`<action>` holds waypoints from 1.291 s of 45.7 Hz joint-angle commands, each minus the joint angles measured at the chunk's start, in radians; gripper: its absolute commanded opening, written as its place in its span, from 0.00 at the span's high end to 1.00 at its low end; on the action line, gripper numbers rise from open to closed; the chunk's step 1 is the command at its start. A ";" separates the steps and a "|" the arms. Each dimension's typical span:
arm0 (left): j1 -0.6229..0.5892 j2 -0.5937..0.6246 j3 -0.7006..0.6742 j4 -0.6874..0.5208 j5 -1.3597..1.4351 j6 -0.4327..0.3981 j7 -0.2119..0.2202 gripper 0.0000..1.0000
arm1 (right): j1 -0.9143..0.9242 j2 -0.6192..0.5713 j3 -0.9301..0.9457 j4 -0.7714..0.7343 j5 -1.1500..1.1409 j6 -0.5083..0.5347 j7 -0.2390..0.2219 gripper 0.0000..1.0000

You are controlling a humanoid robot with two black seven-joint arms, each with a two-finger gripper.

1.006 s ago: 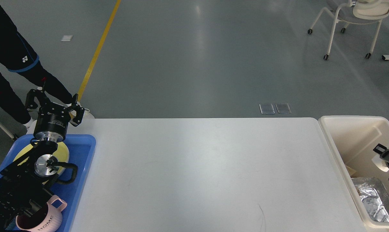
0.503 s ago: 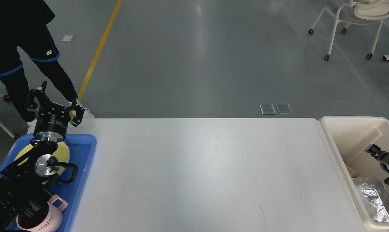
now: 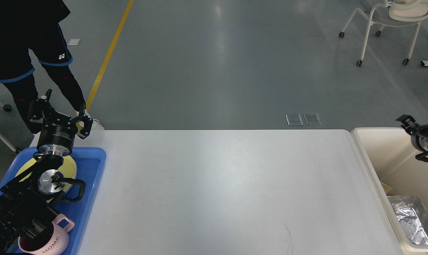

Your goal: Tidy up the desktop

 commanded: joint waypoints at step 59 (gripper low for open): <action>0.000 0.000 0.000 0.001 0.000 0.001 0.000 0.03 | -0.420 0.359 1.355 -0.026 -0.122 -0.014 0.695 0.00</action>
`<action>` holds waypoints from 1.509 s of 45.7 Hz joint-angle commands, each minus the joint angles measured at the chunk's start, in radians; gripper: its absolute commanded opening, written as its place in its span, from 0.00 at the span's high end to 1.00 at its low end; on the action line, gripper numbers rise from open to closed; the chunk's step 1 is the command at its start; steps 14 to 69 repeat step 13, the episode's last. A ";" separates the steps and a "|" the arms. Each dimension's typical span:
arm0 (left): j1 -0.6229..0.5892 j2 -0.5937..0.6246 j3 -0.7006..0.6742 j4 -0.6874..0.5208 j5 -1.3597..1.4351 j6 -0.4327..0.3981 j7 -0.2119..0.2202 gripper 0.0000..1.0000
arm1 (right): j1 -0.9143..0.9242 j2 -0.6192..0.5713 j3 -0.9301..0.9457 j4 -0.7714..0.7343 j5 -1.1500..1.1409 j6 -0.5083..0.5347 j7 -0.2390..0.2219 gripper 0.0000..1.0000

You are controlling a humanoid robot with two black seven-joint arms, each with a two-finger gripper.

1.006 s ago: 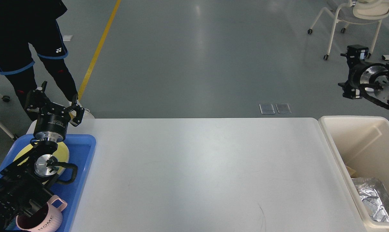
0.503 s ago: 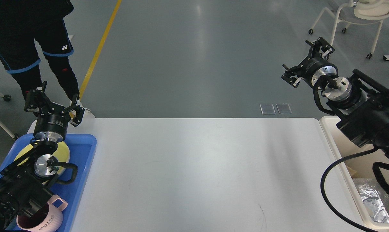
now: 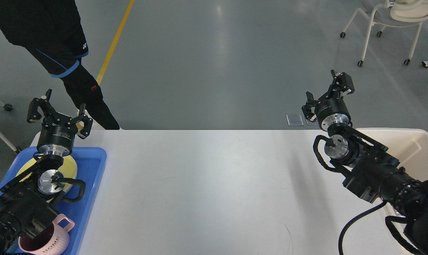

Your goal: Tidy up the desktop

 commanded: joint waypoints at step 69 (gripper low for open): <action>0.000 0.000 0.000 0.000 0.000 0.001 0.000 0.03 | -0.023 0.002 -0.016 0.001 -0.007 -0.004 0.025 0.00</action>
